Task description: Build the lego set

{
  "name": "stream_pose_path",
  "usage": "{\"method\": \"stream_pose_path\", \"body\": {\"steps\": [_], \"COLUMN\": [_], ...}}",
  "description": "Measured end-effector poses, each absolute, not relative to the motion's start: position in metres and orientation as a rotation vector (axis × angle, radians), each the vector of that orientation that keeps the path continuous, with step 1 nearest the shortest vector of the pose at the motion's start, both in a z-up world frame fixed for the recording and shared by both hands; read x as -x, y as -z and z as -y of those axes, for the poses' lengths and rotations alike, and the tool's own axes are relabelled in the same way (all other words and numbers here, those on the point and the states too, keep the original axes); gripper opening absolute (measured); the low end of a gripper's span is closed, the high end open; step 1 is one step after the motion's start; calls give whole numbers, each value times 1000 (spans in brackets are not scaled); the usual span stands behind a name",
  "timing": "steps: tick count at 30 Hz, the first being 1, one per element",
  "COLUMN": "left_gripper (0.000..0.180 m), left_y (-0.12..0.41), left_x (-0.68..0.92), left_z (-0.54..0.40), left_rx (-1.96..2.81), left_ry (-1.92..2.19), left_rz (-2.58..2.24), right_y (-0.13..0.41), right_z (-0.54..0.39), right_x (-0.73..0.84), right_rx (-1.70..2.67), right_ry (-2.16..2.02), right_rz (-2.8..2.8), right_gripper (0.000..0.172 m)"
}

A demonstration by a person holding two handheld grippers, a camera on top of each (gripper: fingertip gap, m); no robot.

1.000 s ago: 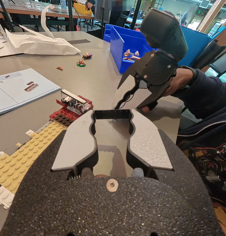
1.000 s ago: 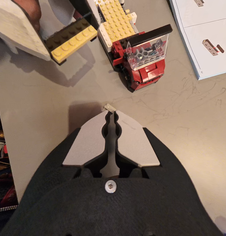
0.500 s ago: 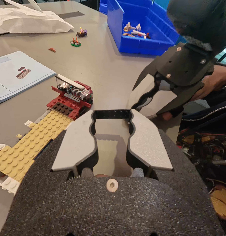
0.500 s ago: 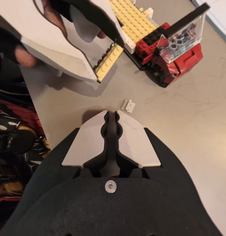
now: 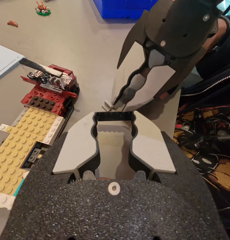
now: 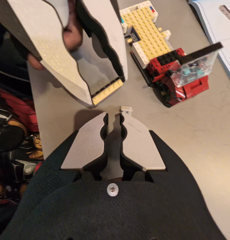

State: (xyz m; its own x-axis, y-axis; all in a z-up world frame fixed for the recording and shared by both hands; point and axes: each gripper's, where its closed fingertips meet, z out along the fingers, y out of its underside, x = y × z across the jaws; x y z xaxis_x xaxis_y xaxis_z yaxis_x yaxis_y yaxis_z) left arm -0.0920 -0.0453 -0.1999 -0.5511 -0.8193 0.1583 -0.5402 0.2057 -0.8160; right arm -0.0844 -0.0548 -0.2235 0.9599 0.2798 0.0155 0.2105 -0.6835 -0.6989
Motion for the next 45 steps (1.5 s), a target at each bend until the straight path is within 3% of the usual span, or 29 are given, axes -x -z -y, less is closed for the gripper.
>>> {"method": "stream_pose_path", "body": {"steps": [15, 19, 32, 45], "left_gripper": [50, 51, 50, 51], "left_y": [193, 193, 197, 201], "left_x": [96, 97, 113, 112], "left_z": [37, 39, 53, 58], "left_rx": [1275, 1245, 821, 838], "left_ry": [1426, 1426, 1372, 1388], "left_rz": [-2214, -2240, -2463, -2518], "right_y": [228, 228, 211, 222], "right_z": [47, 43, 47, 52], "right_x": [69, 72, 92, 100], "right_rx": [2364, 2358, 2282, 2324], "right_ry": [-137, -142, -361, -403], "right_rz": [334, 344, 485, 584], "right_gripper": [25, 16, 16, 16]}}
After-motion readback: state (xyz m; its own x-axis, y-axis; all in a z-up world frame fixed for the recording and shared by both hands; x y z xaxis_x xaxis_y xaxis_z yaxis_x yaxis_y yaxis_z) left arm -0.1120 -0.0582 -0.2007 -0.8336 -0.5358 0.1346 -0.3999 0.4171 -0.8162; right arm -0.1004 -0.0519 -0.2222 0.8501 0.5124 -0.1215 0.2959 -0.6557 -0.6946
